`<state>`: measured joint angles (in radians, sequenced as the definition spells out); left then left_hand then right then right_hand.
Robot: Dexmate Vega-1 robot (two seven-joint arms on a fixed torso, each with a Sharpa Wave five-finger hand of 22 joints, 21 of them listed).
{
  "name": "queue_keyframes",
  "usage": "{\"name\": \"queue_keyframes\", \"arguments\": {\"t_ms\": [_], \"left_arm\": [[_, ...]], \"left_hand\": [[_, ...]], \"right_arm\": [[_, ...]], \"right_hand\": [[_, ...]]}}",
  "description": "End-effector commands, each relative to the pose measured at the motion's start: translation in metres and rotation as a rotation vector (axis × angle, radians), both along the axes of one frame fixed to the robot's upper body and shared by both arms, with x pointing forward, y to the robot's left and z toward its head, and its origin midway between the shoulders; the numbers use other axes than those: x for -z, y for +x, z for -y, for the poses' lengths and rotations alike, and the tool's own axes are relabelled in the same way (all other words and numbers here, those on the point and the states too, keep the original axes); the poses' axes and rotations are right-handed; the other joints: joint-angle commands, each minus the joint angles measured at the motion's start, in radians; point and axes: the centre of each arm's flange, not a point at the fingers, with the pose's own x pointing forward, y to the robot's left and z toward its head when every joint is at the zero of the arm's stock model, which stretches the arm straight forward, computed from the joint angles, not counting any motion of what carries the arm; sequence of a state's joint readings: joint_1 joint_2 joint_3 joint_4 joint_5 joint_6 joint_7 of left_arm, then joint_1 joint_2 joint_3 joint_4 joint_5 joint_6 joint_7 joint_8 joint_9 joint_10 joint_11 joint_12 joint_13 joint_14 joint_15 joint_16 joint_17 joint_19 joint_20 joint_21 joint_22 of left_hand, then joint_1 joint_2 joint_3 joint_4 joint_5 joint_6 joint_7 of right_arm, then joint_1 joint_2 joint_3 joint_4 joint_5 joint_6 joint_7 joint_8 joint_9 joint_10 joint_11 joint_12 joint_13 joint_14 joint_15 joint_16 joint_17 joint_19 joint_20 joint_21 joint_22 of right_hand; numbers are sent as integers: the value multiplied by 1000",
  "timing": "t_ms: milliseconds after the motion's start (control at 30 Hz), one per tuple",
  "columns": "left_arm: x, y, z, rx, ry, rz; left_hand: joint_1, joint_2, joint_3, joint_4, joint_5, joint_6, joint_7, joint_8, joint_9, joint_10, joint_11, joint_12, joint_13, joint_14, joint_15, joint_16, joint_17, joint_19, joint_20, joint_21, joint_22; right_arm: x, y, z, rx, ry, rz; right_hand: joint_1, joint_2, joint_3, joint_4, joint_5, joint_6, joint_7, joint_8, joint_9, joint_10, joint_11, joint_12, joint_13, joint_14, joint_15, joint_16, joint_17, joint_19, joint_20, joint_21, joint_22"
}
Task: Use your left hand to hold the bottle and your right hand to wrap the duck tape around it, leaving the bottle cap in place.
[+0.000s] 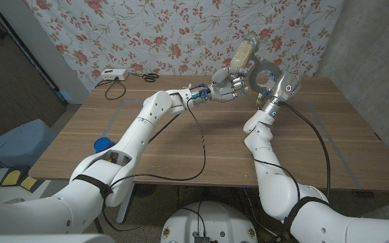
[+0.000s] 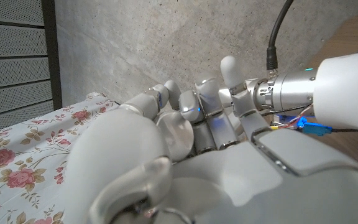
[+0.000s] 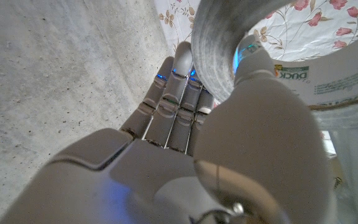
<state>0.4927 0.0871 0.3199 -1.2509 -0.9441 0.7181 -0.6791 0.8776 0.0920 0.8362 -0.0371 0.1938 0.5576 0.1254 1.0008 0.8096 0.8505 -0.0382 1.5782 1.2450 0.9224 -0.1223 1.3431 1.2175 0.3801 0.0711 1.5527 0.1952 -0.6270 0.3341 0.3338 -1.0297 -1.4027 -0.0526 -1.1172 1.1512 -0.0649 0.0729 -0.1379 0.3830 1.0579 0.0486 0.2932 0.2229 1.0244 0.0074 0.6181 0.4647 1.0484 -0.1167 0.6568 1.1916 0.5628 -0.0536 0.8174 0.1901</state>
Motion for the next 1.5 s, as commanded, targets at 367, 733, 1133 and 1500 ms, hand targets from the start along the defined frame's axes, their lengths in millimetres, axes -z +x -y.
{"name": "queue_keyframes", "arguments": {"t_ms": [367,733,1133,1500], "left_arm": [[26,11,14,105,-89,-129],[27,8,18,138,-33,-137],[20,3,9,46,81,-40],[12,-3,-4,-31,150,47]], "left_hand": [[-46,106,86,78,-1,29,68,3,10,33,-38,-1,1,-16,-3,8,4,-14,5,-7,2],[-46,107,90,72,-3,34,75,-20,-25,39,-45,0,1,-8,-7,16,3,-16,6,1,5],[-54,105,79,74,-12,8,31,-80,-92,20,-54,-5,-1,-37,-13,12,1,-58,7,2,10],[-67,102,37,62,-27,-33,39,-174,-183,-17,-34,-8,-5,-56,6,-108,-147,-105,30,8,16]], "right_arm": [[-9,-11,14,-150,234,167],[-14,-19,20,-147,228,204],[-13,-26,26,-132,221,215],[-14,-35,27,-122,210,227]], "right_hand": [[149,152,24,-1,-10,100,-85,5,5,133,-95,3,47,69,-104,6,12,1,0,14,3],[149,153,28,-2,-16,99,-84,5,7,133,-95,2,51,67,-104,2,13,-1,3,18,3],[148,154,32,-2,-21,98,-85,5,9,133,-94,0,53,66,-105,-1,14,-4,3,23,3],[147,154,36,-2,-27,99,-85,4,9,132,-93,-2,55,67,-104,-7,12,-8,2,26,2]]}}
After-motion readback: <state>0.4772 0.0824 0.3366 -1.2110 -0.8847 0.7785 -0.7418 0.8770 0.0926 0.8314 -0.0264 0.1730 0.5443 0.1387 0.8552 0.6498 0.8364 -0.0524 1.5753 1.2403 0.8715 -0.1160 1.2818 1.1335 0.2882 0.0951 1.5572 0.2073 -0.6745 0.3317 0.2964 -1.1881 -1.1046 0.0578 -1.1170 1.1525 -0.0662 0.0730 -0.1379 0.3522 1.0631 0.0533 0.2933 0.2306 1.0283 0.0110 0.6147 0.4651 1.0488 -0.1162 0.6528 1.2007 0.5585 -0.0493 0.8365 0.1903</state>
